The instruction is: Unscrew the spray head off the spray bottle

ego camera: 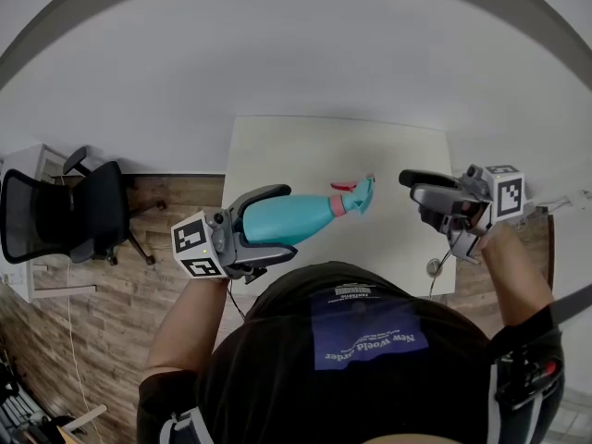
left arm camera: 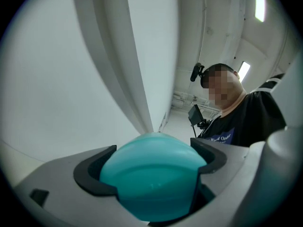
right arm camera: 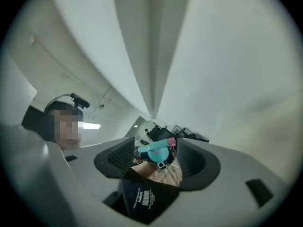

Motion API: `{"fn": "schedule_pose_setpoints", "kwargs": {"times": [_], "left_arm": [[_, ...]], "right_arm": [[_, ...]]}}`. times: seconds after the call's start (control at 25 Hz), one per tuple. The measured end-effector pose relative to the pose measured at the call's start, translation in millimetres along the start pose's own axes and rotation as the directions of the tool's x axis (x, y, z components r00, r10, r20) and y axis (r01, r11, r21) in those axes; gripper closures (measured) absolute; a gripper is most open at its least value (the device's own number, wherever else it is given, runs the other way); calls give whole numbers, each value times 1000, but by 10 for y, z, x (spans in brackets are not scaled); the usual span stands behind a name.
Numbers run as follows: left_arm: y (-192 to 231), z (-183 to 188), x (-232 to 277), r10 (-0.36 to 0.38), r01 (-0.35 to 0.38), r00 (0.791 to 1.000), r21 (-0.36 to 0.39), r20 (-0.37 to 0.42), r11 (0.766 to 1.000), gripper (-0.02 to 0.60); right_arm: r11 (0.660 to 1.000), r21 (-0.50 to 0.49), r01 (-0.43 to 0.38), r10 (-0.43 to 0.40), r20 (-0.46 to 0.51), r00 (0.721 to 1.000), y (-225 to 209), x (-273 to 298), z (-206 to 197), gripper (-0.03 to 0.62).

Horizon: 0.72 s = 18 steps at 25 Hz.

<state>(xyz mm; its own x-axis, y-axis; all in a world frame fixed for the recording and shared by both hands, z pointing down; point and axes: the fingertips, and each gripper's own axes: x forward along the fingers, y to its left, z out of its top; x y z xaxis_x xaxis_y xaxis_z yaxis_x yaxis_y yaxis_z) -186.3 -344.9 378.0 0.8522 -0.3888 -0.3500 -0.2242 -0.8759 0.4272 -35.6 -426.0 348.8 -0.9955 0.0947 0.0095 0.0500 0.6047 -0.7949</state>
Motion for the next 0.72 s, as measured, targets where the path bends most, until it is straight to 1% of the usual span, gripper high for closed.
{"fn": "schedule_pose_setpoints", "kwargs": {"times": [0.04,0.12,0.2,0.28,0.52,0.72], "left_arm": [[3,-3,-15,3,-3,1000,17,-8,1000,81],[1,-2,-36,8,-6,1000,56,-30,998,81],[-16,3,-9,12,-6,998,102,-54,995,81],[-45,15,38,15,-4,997,143,-74,990,81],[-103,-37,134,28,11,988,253,-150,967,81],[-176,-115,212,40,31,978,335,-203,942,81]], "right_arm": [[997,71,-17,17,-4,1000,-68,22,-74,335],[981,181,-66,67,-2,998,-127,96,-193,325],[959,260,-111,115,-1,993,-72,210,-258,316],[937,321,-135,143,-2,990,14,339,-284,316],[901,401,-168,199,-37,979,39,561,-415,316],[889,423,-176,231,-82,969,105,713,-527,316]]}}
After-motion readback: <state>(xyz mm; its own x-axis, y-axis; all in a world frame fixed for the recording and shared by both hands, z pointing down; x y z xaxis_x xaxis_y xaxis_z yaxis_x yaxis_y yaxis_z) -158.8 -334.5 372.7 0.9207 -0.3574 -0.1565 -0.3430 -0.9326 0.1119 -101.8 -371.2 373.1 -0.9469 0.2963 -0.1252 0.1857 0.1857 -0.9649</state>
